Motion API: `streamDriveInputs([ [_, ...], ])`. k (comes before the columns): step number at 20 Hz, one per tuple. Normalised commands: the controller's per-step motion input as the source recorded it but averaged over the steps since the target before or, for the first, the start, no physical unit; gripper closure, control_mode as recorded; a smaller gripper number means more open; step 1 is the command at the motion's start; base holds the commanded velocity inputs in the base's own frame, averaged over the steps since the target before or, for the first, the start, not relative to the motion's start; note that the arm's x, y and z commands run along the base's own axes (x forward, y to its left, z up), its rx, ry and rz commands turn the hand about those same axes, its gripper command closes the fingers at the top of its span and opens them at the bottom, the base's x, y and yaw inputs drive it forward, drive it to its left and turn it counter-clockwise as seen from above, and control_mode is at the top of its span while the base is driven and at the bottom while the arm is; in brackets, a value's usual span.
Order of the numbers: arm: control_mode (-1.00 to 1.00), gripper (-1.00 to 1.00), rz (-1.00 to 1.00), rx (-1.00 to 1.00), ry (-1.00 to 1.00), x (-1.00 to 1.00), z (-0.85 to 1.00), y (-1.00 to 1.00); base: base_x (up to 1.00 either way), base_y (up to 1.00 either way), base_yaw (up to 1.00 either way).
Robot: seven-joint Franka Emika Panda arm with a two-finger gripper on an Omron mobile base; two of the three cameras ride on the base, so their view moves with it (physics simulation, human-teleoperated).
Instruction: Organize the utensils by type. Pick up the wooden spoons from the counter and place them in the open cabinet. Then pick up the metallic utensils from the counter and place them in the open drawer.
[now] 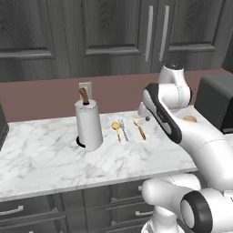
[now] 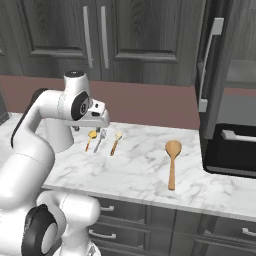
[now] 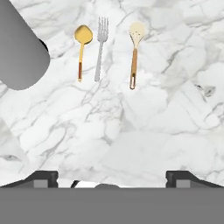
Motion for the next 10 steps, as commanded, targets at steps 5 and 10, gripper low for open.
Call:
streamDriveInputs([
  [5, -1.0, -1.0, 0.0, 0.05, 0.0, 0.36, -0.24, -0.3, 0.0, 0.0, 0.0],
  [10, -1.0, -1.0, 0.0, 0.01, 0.0, 0.57, -0.13, -0.1, 0.0, 0.0, 0.0],
])
